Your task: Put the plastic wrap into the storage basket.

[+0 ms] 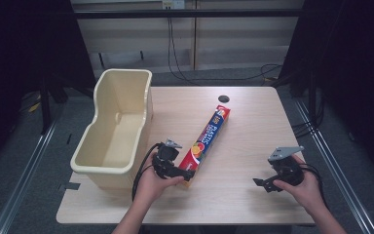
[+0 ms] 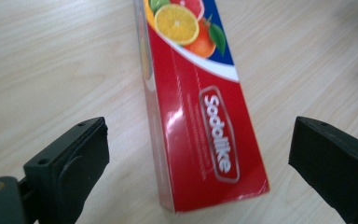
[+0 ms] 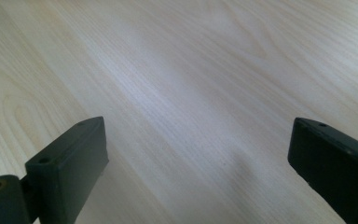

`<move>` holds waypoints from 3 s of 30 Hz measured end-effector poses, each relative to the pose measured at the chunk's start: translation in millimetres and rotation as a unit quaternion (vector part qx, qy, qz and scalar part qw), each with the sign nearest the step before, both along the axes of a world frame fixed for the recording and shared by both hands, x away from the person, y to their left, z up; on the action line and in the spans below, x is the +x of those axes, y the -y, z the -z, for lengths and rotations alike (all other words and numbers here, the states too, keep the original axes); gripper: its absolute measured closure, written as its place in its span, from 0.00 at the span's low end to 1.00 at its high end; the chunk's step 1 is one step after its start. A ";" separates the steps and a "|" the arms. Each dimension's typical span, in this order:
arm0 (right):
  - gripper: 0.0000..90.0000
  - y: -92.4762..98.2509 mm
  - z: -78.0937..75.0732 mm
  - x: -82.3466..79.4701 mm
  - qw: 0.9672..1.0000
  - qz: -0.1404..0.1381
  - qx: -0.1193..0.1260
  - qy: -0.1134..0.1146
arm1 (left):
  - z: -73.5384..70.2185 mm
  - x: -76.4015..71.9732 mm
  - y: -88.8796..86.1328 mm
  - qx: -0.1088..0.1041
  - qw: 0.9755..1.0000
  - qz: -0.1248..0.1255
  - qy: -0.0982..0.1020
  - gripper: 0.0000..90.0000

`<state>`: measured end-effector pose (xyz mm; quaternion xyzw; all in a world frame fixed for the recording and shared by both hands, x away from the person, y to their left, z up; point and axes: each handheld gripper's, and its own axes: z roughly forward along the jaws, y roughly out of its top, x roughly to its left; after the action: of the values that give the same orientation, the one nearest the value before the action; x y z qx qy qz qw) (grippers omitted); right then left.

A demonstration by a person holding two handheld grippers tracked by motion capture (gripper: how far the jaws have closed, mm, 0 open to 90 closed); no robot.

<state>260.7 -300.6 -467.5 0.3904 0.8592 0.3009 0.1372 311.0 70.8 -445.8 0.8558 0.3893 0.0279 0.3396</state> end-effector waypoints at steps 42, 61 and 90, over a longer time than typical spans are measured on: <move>0.05 1.3 0.9 0.5 1.000 0.005 0.010 0.000 | -22.8 82.8 86.0 0.020 0.999 0.005 -0.028 0.06; 0.05 2.9 1.1 1.4 1.000 -0.001 0.015 0.002 | -6.4 108.4 107.2 0.067 0.997 -0.005 -0.045 0.09; 0.05 3.9 -0.3 1.8 1.000 0.001 0.021 0.006 | 12.5 118.7 110.6 0.102 0.990 -0.028 -0.092 0.32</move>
<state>262.5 -304.5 -467.2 0.3923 0.8516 0.3208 0.1342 429.8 -39.8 -458.3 0.8739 0.4374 -0.0020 0.2119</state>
